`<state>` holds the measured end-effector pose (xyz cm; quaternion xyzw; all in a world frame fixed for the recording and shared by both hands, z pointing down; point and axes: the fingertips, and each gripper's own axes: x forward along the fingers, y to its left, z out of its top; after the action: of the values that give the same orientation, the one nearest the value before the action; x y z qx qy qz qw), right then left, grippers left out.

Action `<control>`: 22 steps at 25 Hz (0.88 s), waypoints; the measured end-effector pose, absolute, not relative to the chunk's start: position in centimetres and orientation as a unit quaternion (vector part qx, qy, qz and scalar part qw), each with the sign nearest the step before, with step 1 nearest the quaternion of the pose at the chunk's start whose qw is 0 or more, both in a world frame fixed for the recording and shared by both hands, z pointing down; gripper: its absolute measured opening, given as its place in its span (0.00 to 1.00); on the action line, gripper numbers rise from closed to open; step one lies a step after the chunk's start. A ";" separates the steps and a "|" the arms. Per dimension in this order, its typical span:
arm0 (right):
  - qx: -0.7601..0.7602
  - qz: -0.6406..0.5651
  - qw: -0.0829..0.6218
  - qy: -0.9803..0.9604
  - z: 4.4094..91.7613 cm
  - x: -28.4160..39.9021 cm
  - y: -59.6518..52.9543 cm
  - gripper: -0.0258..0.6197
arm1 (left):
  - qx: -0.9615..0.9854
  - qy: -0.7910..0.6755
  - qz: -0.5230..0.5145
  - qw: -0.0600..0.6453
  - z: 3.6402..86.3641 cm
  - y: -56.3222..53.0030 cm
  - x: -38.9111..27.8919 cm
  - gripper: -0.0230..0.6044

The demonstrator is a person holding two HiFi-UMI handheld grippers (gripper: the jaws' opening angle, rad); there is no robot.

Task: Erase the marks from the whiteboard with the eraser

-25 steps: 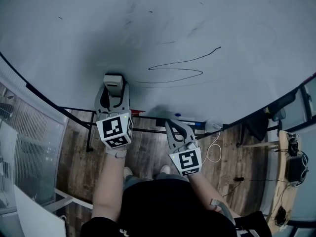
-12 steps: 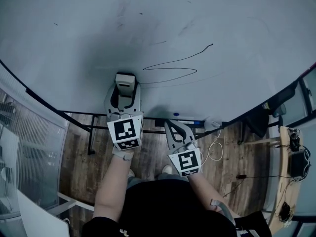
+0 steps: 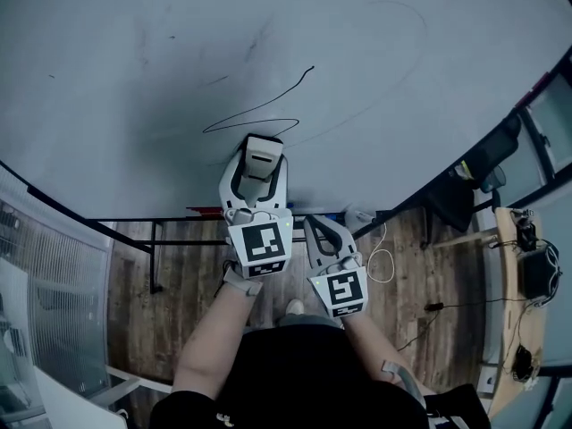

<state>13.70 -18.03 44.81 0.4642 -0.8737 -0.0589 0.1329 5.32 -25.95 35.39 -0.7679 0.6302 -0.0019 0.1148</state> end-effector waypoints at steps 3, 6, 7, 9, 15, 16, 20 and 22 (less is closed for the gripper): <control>0.477 -0.059 0.128 -0.867 44.4 16.1 -18.2 0.08 | -0.773 0.622 0.001 0.123 33.6 -26.0 7.7 0.45; 0.482 -0.061 0.124 -0.865 43.9 17.7 -18.3 0.08 | -0.772 0.623 0.008 0.128 31.4 -26.2 9.1 0.45; 0.482 -0.063 0.122 -0.865 43.8 18.1 -18.3 0.08 | -0.770 0.624 0.011 0.130 30.6 -26.2 9.4 0.45; 0.481 -0.066 0.118 -0.866 43.4 18.6 -18.3 0.08 | -0.766 0.627 0.013 0.137 28.9 -26.3 10.0 0.45; 0.474 -0.071 0.107 -0.871 42.0 19.6 -18.2 0.08 | -0.751 0.642 0.008 0.157 24.4 -26.6 10.5 0.45; 0.473 -0.071 0.106 -0.872 41.9 19.7 -18.2 0.08 | -0.747 0.645 0.007 0.163 23.6 -26.6 10.5 0.45; 0.467 -0.070 0.102 -0.876 41.2 19.5 -18.2 0.08 | -0.737 0.655 0.003 0.167 21.6 -26.8 10.4 0.45; 0.462 -0.068 0.101 -0.878 40.7 19.1 -18.1 0.08 | -0.732 0.660 -0.003 0.170 20.7 -26.9 10.4 0.45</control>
<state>19.11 -18.08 40.74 0.4621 -0.8784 -0.0685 0.1010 10.40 -26.86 20.71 -0.7320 0.6597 -0.0030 0.1699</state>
